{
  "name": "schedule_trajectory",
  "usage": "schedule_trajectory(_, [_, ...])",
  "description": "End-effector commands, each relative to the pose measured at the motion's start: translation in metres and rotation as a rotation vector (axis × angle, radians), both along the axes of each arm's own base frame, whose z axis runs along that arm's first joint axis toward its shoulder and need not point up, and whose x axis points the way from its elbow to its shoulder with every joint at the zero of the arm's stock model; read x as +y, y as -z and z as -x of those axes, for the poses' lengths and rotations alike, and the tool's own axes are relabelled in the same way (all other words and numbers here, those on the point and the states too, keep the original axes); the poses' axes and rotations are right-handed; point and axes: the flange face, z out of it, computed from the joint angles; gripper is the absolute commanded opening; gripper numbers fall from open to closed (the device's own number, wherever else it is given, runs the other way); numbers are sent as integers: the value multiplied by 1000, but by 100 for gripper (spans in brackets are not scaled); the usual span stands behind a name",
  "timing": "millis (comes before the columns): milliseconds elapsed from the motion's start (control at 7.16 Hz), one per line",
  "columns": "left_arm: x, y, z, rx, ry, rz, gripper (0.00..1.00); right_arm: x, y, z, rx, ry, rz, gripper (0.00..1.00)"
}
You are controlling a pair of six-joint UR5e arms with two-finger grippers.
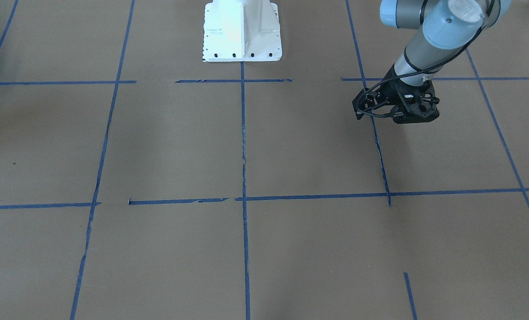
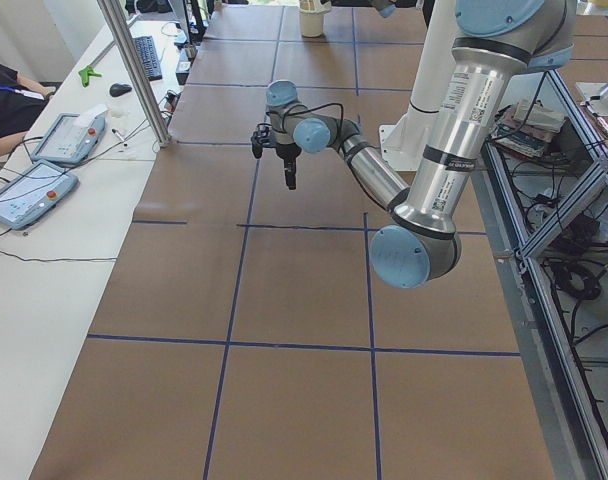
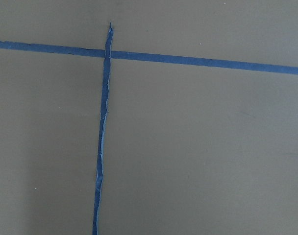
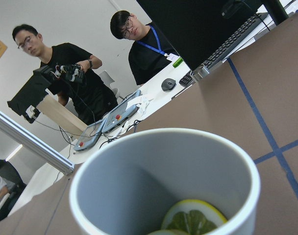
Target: Left arm hands cup to right arm to dump lemon
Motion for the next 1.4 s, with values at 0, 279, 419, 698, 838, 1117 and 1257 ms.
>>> schedule_trajectory(0, [1,-1,-3,-3,-5,-1,100,-16,8,0,-251,-33,78,8])
schedule_trajectory(279, [1,-4,-6,-8,-8,2,100,-44,4,-15,-449,-48,147,8])
schedule_trajectory(419, [1,-5,-10,-10,-14,4,100,-61,2,-27,-538,-44,181,8])
schedule_trajectory(698, [0,-2,-12,-7,-16,1,100,-67,6,-38,-732,-46,258,8])
schedule_trajectory(838, [0,-1,-12,-6,-16,0,100,-71,9,-41,-818,-40,282,7])
schedule_trajectory(1117, [-2,6,-14,1,-14,-6,100,-63,13,-48,-1008,-21,292,8])
schedule_trajectory(1257, [-2,6,-14,1,-13,-6,100,-62,14,-51,-1099,-21,302,8])
